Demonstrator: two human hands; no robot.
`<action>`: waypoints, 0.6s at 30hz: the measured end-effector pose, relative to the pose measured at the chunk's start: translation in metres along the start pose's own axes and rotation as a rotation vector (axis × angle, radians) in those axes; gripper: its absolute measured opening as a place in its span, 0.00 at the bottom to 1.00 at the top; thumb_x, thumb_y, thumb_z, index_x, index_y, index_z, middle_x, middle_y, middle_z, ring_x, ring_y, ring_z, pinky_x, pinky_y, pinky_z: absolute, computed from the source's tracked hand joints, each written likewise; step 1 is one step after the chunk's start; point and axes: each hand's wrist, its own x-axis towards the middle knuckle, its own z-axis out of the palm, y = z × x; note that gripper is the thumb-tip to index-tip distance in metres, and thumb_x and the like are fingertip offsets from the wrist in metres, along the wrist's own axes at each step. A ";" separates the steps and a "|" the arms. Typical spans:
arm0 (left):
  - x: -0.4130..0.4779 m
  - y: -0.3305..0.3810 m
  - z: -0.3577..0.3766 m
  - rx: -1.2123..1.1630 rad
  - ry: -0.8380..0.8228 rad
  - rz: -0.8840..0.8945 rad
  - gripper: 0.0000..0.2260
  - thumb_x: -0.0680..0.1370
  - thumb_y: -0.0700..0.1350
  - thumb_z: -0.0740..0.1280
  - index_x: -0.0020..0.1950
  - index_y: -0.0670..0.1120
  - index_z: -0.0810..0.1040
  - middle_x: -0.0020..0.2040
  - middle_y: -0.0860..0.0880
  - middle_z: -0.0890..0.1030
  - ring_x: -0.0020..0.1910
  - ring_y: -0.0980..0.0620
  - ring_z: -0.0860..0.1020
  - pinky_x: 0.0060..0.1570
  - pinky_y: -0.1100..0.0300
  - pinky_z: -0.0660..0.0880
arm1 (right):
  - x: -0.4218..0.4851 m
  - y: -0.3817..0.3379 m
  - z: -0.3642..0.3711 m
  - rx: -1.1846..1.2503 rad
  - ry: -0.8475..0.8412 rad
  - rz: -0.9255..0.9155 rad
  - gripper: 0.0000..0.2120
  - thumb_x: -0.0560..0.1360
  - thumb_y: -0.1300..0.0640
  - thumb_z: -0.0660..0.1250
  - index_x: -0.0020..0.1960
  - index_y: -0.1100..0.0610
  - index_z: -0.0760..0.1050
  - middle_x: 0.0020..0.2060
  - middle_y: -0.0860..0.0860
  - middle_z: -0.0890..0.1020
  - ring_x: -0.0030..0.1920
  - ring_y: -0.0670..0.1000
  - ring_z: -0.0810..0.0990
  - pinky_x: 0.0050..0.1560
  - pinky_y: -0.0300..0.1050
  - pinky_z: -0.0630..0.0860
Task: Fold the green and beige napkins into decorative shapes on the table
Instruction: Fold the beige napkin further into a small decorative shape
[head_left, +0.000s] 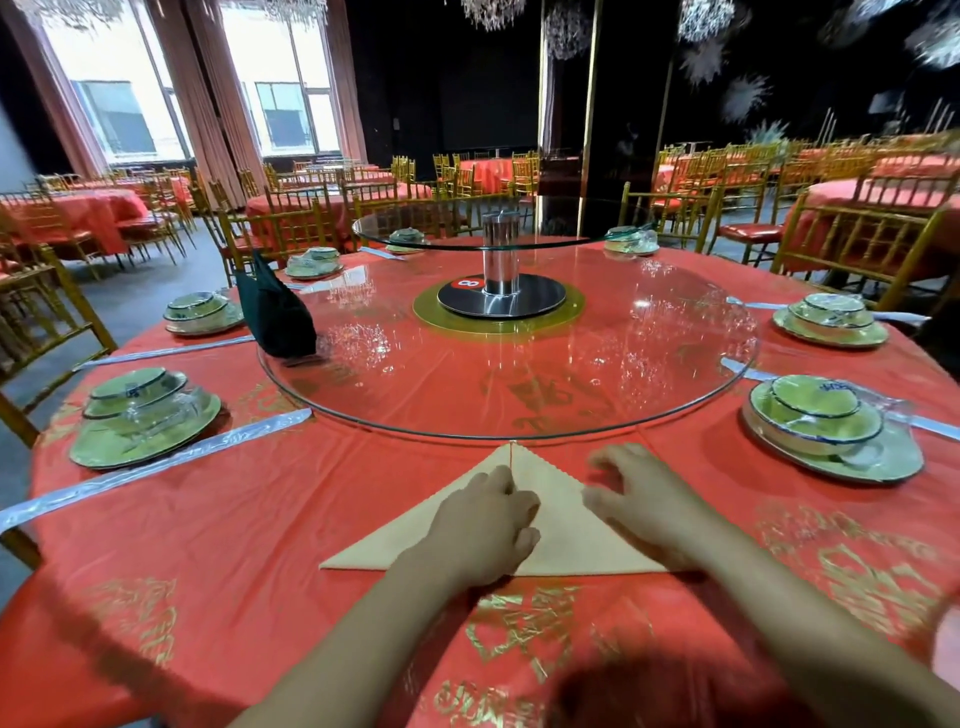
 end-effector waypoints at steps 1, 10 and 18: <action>0.003 0.002 -0.001 0.030 -0.013 0.003 0.12 0.78 0.50 0.58 0.57 0.46 0.74 0.55 0.45 0.69 0.56 0.45 0.69 0.53 0.51 0.71 | -0.010 0.010 -0.008 -0.181 -0.075 0.041 0.18 0.73 0.48 0.65 0.60 0.53 0.70 0.55 0.52 0.71 0.60 0.53 0.70 0.58 0.44 0.68; 0.015 -0.002 0.024 -0.273 0.067 0.150 0.21 0.73 0.54 0.52 0.60 0.52 0.77 0.59 0.49 0.74 0.55 0.46 0.70 0.57 0.49 0.67 | -0.030 0.019 -0.023 -0.354 -0.257 0.225 0.20 0.68 0.36 0.66 0.38 0.48 0.59 0.46 0.50 0.70 0.46 0.51 0.70 0.46 0.46 0.69; 0.008 0.003 0.028 -0.078 0.072 0.183 0.37 0.67 0.74 0.43 0.69 0.58 0.68 0.64 0.48 0.68 0.58 0.45 0.66 0.56 0.53 0.60 | -0.024 0.015 -0.033 -0.207 -0.309 0.215 0.16 0.70 0.46 0.70 0.34 0.54 0.68 0.36 0.51 0.74 0.37 0.50 0.72 0.32 0.41 0.64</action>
